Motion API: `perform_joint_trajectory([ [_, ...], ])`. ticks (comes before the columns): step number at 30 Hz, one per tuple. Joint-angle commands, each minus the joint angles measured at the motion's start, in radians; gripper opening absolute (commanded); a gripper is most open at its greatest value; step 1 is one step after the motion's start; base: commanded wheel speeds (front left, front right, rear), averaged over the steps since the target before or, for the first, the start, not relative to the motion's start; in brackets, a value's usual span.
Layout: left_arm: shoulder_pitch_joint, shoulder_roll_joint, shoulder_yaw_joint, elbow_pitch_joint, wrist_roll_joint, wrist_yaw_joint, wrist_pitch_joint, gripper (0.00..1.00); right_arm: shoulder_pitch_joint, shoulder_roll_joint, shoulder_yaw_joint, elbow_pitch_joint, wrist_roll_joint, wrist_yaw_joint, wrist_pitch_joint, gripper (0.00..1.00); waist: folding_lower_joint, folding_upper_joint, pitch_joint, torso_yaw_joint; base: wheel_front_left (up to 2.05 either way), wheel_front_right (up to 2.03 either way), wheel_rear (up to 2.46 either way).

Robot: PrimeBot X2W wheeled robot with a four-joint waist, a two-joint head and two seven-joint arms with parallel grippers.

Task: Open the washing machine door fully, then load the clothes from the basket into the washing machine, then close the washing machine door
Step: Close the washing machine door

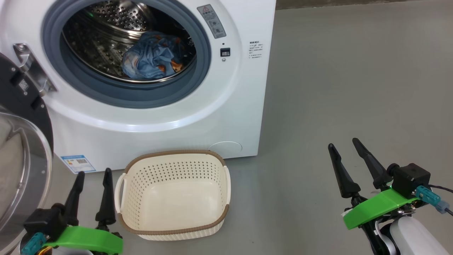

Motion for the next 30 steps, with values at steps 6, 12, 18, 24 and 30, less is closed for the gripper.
perform_joint_trajectory([
  [6,-0.021,0.031,0.028,-0.016,0.004,0.013,-0.008,1.00,0.011,-0.007,0.011,-0.020,0.023,0.004,-0.008,1.00,0.0000,-0.0001,-0.001,0.025,0.00,0.00,0.00],
  [12,-0.020,0.034,0.033,-0.014,0.000,0.019,-0.009,1.00,0.013,-0.002,0.008,-0.020,0.022,0.004,-0.008,1.00,0.0000,-0.0001,-0.002,0.061,0.00,0.00,0.00],
  [18,-0.020,0.035,0.033,-0.010,0.003,0.026,-0.009,1.00,0.018,-0.001,0.008,-0.018,0.024,0.004,-0.008,1.00,0.0000,-0.0001,-0.011,0.109,0.00,0.00,0.00],
  [24,-0.015,0.037,0.034,-0.009,0.010,0.040,-0.009,1.00,0.021,0.000,0.011,-0.016,0.027,0.004,-0.008,1.00,0.0000,-0.0001,-0.018,0.164,0.00,0.00,0.00],
  [30,-0.010,0.036,0.035,-0.008,0.019,0.056,-0.010,1.00,0.025,0.001,0.015,-0.015,0.029,0.004,-0.008,1.00,0.0000,-0.0001,-0.024,0.234,0.00,0.00,0.00],
])
